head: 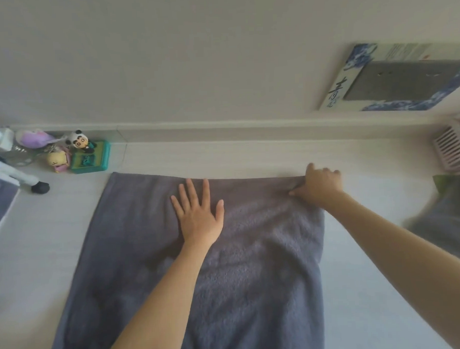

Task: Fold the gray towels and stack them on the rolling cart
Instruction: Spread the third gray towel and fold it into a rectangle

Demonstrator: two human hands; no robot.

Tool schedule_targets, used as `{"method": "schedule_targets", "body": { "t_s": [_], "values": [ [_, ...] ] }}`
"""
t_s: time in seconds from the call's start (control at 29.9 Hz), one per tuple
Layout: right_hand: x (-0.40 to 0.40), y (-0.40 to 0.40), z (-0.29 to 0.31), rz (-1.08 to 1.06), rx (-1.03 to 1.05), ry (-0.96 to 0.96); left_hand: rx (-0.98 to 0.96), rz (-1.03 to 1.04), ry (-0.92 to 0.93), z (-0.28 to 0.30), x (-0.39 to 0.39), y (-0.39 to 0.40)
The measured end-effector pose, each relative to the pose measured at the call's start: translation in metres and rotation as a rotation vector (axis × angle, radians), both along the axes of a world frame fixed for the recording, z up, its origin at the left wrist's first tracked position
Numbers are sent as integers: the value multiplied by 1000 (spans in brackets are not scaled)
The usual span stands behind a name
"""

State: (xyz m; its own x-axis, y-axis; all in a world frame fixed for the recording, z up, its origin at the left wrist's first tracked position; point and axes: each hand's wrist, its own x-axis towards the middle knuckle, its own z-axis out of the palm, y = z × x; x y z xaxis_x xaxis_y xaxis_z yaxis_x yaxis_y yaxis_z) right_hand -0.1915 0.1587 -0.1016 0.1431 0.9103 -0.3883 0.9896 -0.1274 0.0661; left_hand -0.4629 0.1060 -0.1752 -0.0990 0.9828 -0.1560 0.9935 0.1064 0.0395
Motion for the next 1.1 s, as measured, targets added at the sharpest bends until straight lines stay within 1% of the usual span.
{"method": "schedule_targets", "body": {
  "t_s": [0.03,0.1,0.13,0.17,0.2,0.27,0.33,0.4,0.47,0.5,0.57,0.67,0.74,0.77,0.84,0.94,1.04,1.1],
  "values": [
    [-5,-12,-6,39,155,43,-20,29,3,-1,3,1],
    [-21,-41,-18,188,467,141,-35,89,-26,1,10,6],
    [-32,-58,-24,242,550,203,-37,112,-42,2,13,10],
    [-42,-75,-31,279,543,259,-33,123,-61,4,16,12],
    [-49,-92,-38,303,470,285,-15,110,-88,6,21,13],
    [-49,-116,-48,293,327,251,16,-18,-108,9,26,8],
    [-30,-125,-57,226,251,194,-30,-163,-37,7,26,-2],
    [-11,-123,-58,117,206,159,-64,-166,7,5,20,0],
    [1,-121,-56,-8,182,177,-94,-139,2,7,23,10],
    [2,-120,-56,-80,183,211,-108,-133,-18,10,27,16],
    [1,-121,-49,-264,218,343,-110,-141,-97,17,37,19],
    [-7,-131,-31,-515,322,577,-4,-237,-223,24,45,-6],
    [-13,-148,-21,-682,298,717,53,-334,-257,22,47,-36],
    [-16,-157,-18,-735,269,744,56,-353,-252,17,45,-50],
    [-20,-173,-15,-799,235,746,25,-348,-203,10,36,-68],
    [-24,-190,-15,-861,202,721,-8,-335,-152,3,24,-77],
    [-35,-200,-5,-859,298,720,-16,-337,-201,7,20,-74],
    [-51,-200,4,-793,409,749,-12,-331,-257,10,18,-73]
  ]
}}
